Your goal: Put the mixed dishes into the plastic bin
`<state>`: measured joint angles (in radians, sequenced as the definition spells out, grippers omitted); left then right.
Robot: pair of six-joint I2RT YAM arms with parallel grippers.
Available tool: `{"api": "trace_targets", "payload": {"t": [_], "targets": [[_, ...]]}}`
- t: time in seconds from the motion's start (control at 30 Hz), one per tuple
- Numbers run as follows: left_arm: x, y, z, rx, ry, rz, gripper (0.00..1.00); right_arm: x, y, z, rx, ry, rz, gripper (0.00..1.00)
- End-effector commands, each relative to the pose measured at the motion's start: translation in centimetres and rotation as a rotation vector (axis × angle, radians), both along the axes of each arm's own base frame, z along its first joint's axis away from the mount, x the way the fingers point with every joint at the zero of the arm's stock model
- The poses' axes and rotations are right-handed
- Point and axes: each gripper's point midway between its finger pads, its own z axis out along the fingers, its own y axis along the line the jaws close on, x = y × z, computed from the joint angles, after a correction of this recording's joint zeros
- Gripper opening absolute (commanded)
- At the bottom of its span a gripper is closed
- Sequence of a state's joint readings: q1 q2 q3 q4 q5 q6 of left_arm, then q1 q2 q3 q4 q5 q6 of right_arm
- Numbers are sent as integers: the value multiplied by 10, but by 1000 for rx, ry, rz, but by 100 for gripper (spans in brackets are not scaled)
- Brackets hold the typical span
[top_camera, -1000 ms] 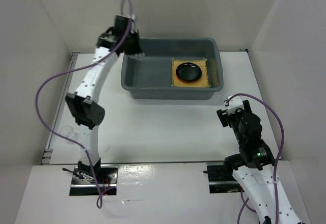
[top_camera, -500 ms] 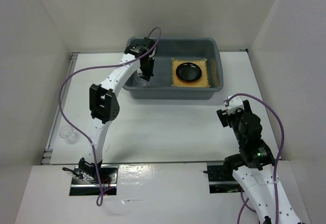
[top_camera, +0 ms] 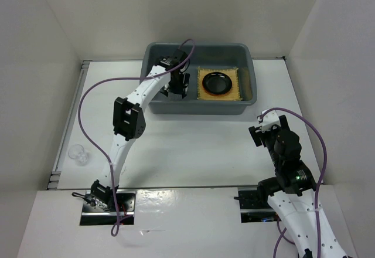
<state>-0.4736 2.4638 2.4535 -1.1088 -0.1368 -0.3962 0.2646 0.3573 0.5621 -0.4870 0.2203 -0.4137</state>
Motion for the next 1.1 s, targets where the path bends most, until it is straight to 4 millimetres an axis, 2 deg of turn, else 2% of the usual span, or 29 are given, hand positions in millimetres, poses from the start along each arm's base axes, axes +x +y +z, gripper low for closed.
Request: {"api": "trace_targets", "payload": {"t": [0.0,0.03,0.07,0.1,0.17,0.2,0.23,0.27,0.3,0.37,0.4,0.43,0.47,0.5,0.53,0.57,0.63,0.67,0.73,0.77,0.83,0.93,1.07], "targets": [[18,13,59,12,-153,68,86,3,4,3,2,-18,13,82],[21,16,77,9,-201,90,95,3,4,3,2,-18,13,82],[24,28,97,18,-247,119,100,3,4,3,2,-18,13,82],[27,42,134,40,-343,174,100,3,4,3,2,-18,13,82],[22,76,180,78,-441,286,100,3,4,3,2,-18,13,82],[16,114,215,144,-538,443,100,3,4,3,2,-18,13,82],[1,141,223,206,-545,550,100,3,4,3,2,-18,13,82],[-4,164,238,212,-584,636,100,3,4,3,2,-18,13,82],[-23,202,232,257,-536,717,100,3,4,3,2,-18,13,82],[-43,240,217,228,-495,904,100,3,4,3,2,-18,13,82],[-65,276,225,196,-499,1017,100,3,4,3,2,-18,13,82],[-85,287,175,206,-366,1090,100,3,4,3,2,-18,13,82],[-108,300,177,165,-376,1166,100,3,4,3,2,-18,13,82],[-126,324,160,163,-344,1249,100,3,6,3,2,-18,23,82],[-146,327,114,170,-246,1273,100,3,6,3,2,-18,23,82],[-162,332,110,142,-254,1302,100,3,4,3,-1,-18,12,82],[-180,347,83,121,-207,1375,100,3,4,3,-1,-18,12,82],[-199,349,55,150,-123,1391,100,3,4,3,-1,-18,12,82],[-217,359,36,145,-58,1456,100,4,8,1,-1,-9,32,82],[-223,357,22,137,6,1468,100,4,8,1,-1,-9,32,82],[-234,359,7,146,63,1498,100,4,8,1,-1,-9,32,82],[-238,364,-1,124,80,1525,100,5,8,-1,-3,0,32,82],[-232,362,-13,88,98,1502,100,5,8,-1,-3,0,32,82]]}}
